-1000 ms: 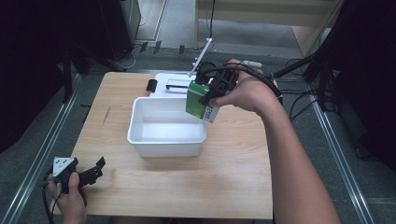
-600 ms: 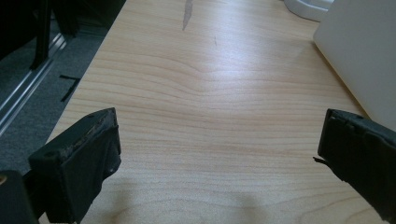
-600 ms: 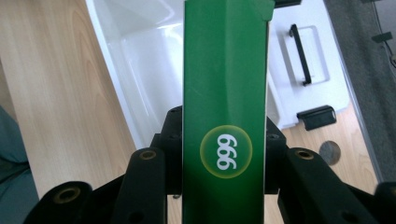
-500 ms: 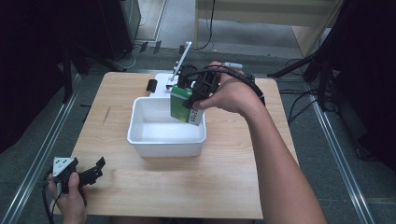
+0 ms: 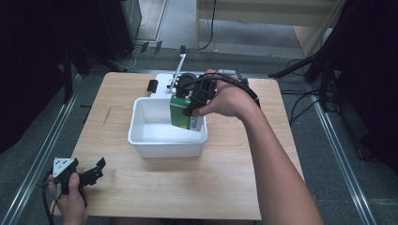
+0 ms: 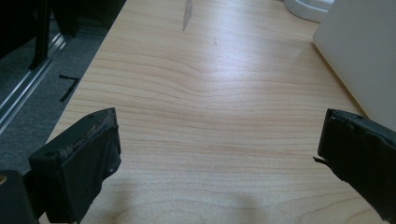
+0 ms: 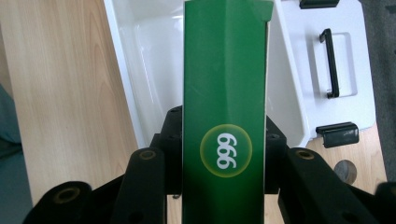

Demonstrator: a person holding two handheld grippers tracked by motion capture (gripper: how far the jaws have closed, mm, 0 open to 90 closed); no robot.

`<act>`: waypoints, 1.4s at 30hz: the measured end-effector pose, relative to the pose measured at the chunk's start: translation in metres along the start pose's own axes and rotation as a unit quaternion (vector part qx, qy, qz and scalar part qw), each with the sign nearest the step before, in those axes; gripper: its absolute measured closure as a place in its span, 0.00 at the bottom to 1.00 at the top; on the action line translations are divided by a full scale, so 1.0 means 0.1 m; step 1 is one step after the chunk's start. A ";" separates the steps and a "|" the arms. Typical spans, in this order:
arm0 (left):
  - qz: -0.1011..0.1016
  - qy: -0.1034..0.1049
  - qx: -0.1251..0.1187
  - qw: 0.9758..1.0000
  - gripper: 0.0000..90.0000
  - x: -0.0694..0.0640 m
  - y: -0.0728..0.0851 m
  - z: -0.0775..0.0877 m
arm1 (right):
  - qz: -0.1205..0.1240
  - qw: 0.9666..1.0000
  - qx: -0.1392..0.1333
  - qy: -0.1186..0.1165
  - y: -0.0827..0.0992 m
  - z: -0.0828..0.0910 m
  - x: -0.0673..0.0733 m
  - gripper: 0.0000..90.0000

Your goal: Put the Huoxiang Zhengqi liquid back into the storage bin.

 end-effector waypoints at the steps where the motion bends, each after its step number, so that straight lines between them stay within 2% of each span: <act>1: 0.000 0.000 0.000 1.000 0.00 0.00 0.00 0.00 | 0.009 1.000 -0.001 -0.001 0.02 -0.02 0.01 0.72; 2: 0.000 0.000 0.000 1.000 0.00 0.00 0.00 0.00 | 0.012 1.000 -0.001 -0.001 0.04 -0.03 0.01 0.72; 5: 0.000 0.000 0.000 1.000 0.00 0.00 0.00 0.00 | 0.043 0.999 -0.005 -0.010 0.08 -0.07 0.04 0.71; 12: 0.000 0.000 0.000 1.000 0.00 0.00 0.00 0.00 | 0.062 0.998 -0.006 -0.017 0.12 -0.16 0.09 0.71; 13: 0.001 0.000 -0.001 1.000 0.00 0.00 0.00 0.00 | 0.073 0.997 -0.008 -0.019 0.14 -0.22 0.10 0.71; 16: 0.002 0.000 -0.002 1.000 0.00 0.00 0.00 0.00 | 0.084 0.996 -0.007 -0.025 0.17 -0.31 0.11 0.71; 23: 0.001 0.000 -0.001 1.000 0.00 0.00 0.00 0.00 | 0.100 0.994 0.001 -0.030 0.20 -0.52 0.13 0.71; 25: 0.001 0.000 -0.001 1.000 0.00 0.00 0.00 0.00 | 0.097 0.995 0.007 -0.030 0.22 -0.58 0.13 0.71; 26: 0.001 0.000 -0.001 1.000 0.00 0.00 0.00 0.00 | 0.104 0.994 0.002 -0.031 0.22 -0.61 0.12 0.71; 28: 0.002 0.001 -0.001 1.000 0.00 0.00 0.00 0.00 | 0.095 0.995 0.006 -0.033 0.24 -0.66 0.12 0.71; 30: 0.002 0.001 -0.001 1.000 0.00 0.00 0.00 0.00 | 0.101 0.994 0.001 -0.035 0.25 -0.71 0.10 0.71; 33: 0.002 0.001 -0.001 1.000 0.00 0.00 0.00 0.00 | 0.094 0.995 0.008 -0.037 0.27 -0.78 0.10 0.71; 34: 0.002 0.002 -0.001 1.000 0.00 0.00 0.00 0.00 | 0.100 0.994 0.001 -0.037 0.26 -0.82 0.09 0.71; 35: 0.003 0.002 -0.002 1.000 0.00 0.00 0.00 0.00 | 0.089 0.995 0.010 -0.038 0.28 -0.84 0.11 0.71; 37: 0.002 0.001 -0.002 1.000 0.00 0.00 0.00 0.00 | 0.093 0.995 0.003 -0.040 0.28 -0.90 0.10 0.71; 39: 0.003 0.002 -0.002 1.000 0.00 0.00 0.00 0.00 | 0.086 0.995 0.008 -0.045 0.30 -0.96 0.11 0.71; 42: 0.003 0.002 -0.002 1.000 0.00 0.00 0.00 0.00 | 0.090 0.995 0.011 -0.048 0.32 -1.03 0.11 0.70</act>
Point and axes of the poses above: each handheld gripper's, and its own axes: z roughly backward along the jaws, y roughly out of its underside, x roughly to its left, the point moved 5 cm from there along -z, roughly forward along the jaws, and after that the axes turned 8 degrees about y, right-handed, at the moved point
